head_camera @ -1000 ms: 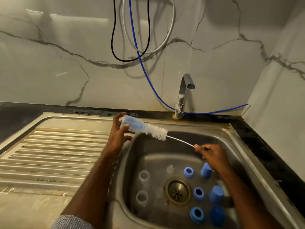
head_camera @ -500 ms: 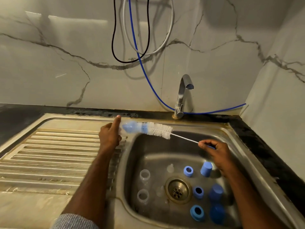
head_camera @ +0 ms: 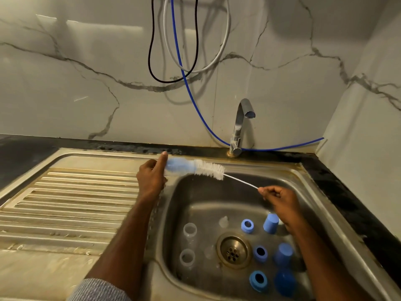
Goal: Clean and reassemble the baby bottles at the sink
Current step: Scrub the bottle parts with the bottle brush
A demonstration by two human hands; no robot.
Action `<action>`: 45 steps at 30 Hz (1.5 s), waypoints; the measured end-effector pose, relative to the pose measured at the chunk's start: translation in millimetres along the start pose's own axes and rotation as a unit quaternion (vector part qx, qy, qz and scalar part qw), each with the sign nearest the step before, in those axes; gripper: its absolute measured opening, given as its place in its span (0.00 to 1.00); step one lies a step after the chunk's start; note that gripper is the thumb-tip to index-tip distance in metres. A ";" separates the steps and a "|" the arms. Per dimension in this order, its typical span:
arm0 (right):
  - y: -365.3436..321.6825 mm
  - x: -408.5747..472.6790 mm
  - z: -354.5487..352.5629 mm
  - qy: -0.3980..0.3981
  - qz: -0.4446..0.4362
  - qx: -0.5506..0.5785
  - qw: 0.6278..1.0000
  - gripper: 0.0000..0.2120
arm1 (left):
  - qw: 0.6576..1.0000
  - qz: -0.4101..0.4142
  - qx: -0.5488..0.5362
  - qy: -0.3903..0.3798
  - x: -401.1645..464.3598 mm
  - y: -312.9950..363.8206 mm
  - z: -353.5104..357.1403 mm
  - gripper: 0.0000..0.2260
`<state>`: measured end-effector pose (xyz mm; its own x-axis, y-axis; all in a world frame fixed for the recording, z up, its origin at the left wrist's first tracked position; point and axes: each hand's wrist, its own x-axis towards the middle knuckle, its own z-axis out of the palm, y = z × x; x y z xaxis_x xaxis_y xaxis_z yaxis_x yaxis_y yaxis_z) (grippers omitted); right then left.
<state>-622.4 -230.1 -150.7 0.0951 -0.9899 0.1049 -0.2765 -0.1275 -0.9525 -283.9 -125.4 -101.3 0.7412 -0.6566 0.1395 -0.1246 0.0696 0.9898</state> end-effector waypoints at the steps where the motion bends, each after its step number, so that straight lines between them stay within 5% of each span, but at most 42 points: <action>1: 1.4 1.5 -3.2 0.013 0.007 -0.003 1.000 0.05 | 1.000 -0.005 -0.006 0.011 1.4 1.0 -2.5 0.20; 11: 5.9 -0.6 4.3 0.002 -0.003 -0.067 0.998 0.09 | 1.000 0.000 -0.022 0.017 -1.6 3.2 -9.7 0.18; 23: 6.5 -6.4 8.9 -0.080 -0.036 -0.110 0.990 0.08 | 0.985 0.070 -0.042 -0.155 -11.7 3.0 -9.6 0.16; 28: -2.8 -3.4 5.8 -0.049 -0.097 -0.089 0.990 0.04 | 0.993 0.064 -0.031 -0.097 -10.2 2.7 -12.2 0.16; 32: -9.3 -0.4 -10.0 -0.038 -0.168 -0.071 0.982 0.14 | 0.999 0.006 0.006 -0.048 3.6 4.6 -31.7 0.28; 37: -13.0 -3.1 -1.9 -0.075 -0.183 -0.156 0.968 0.08 | 0.989 0.019 0.071 -0.125 -1.6 3.5 -28.5 0.32; 42: -15.4 -2.9 -12.5 -0.001 -0.179 -0.187 0.966 0.06 | 0.991 0.007 0.084 -0.102 3.1 4.9 -38.1 0.30; 45: -12.9 -6.6 -4.4 -0.020 -0.203 -0.236 0.950 0.06 | 0.986 0.035 0.122 -0.107 -2.6 4.4 -28.8 0.27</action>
<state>-623.7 -222.2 -137.9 0.3193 -0.8509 0.4172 -0.6067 -0.5217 -0.5997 -267.4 -101.8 -96.4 0.5725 -0.8015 0.1727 -0.3458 -0.0451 0.9372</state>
